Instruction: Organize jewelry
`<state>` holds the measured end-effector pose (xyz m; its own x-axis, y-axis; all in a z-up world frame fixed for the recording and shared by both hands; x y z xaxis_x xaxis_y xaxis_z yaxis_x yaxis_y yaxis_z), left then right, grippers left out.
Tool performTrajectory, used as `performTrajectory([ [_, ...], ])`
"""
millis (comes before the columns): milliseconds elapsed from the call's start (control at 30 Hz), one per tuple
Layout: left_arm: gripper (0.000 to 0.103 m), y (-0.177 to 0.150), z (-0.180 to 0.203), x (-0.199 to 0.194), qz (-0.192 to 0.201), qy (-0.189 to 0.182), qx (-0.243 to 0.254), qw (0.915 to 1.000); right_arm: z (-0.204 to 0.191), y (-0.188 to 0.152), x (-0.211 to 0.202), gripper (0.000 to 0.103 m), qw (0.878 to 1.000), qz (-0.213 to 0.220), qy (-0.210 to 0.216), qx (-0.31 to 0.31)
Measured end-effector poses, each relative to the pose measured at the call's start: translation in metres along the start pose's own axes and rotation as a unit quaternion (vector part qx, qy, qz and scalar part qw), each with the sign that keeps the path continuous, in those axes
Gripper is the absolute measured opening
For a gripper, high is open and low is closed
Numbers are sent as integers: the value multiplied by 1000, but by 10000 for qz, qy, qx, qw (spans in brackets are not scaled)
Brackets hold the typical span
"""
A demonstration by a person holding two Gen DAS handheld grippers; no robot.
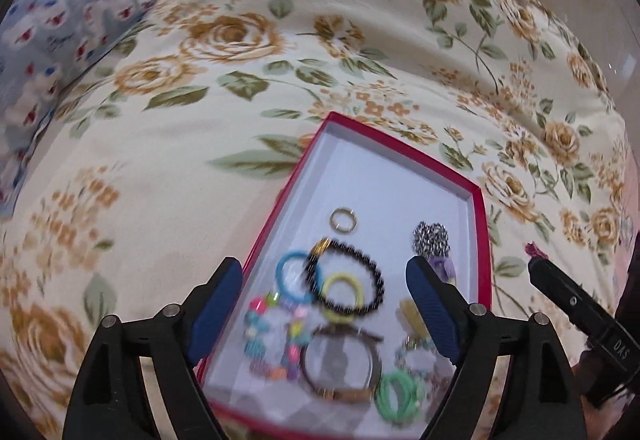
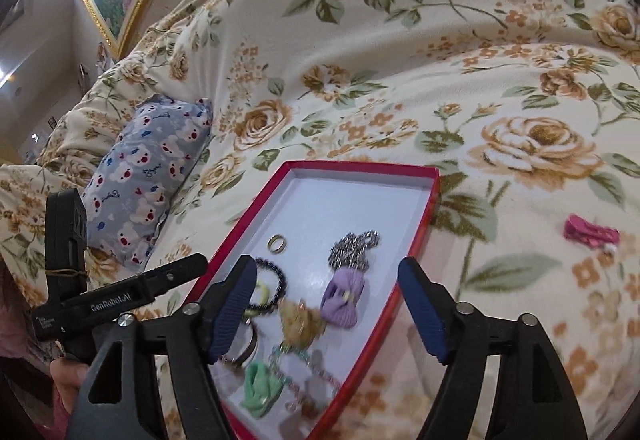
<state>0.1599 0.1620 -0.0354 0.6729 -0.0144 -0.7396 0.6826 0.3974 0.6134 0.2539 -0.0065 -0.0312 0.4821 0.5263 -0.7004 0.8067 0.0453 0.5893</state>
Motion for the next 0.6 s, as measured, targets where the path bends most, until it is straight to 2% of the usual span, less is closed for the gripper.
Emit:
performTrajectory([
  [233, 86, -27, -14, -35, 44, -30, -196, 9998, -12, -23, -27, 76, 9996, 258, 12, -86],
  [433, 86, -54, -21, -55, -11, 203, -213, 9996, -21, -36, -46, 79, 9992, 343, -35, -222],
  [600, 86, -75, -21, -77, 62, 458, -30, 9989, -29, -51, -56, 79, 9986, 345, -89, -379],
])
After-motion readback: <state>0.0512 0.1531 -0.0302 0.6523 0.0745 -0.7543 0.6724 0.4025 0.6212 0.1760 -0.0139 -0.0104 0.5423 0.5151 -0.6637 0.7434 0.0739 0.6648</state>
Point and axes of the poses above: each gripper's, at about its wrist camera, not at the fingertips, and x roughly the way its jaws point, z to its right, y to its top, the point moved 3 cm from there along x, roughly the way its jaws point, and after that the axes turned 2 degrees about z, right-handed, at the moved point
